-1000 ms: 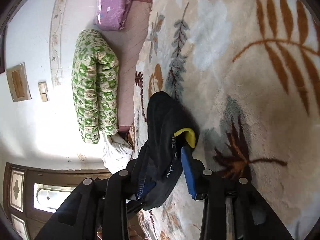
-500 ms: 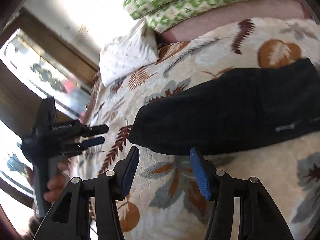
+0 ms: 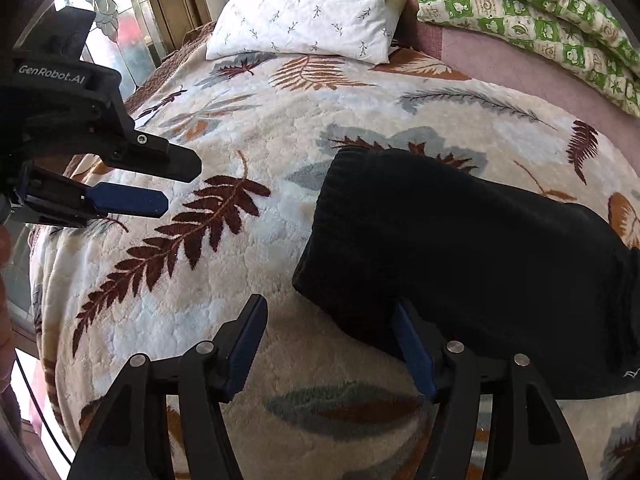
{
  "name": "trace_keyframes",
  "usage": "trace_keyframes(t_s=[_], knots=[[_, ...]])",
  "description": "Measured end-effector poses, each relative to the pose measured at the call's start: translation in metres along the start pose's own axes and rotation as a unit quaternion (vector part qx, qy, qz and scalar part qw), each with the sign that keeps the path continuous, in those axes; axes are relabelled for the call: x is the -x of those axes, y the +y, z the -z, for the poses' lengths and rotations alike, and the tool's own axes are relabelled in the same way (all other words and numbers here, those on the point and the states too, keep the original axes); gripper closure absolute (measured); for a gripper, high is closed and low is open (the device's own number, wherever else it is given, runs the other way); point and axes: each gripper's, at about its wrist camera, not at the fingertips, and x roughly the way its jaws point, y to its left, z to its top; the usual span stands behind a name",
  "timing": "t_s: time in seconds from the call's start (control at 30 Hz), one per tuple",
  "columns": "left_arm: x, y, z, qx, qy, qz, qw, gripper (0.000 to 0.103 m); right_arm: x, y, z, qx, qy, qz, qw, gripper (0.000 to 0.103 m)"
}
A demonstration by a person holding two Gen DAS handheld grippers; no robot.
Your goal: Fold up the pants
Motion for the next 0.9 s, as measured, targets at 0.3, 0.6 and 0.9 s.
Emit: trace_keyframes(t_s=[0.3,0.6,0.9], knots=[[-0.01,-0.011,0.0,0.006,0.005,0.005,1.0,0.061,-0.002,-0.01,-0.006,0.009,-0.028,0.021,0.999,0.065],[-0.036,-0.041,-0.003,0.039,0.034,0.087,0.9949,0.053,0.018,-0.024,-0.001,-0.001,-0.06,-0.006,0.998,0.08],[-0.066,-0.054,-0.013,0.039,0.047,0.086,0.9944,0.038,0.014,-0.028,0.002,-0.011,-0.057,-0.021,0.998,0.08]])
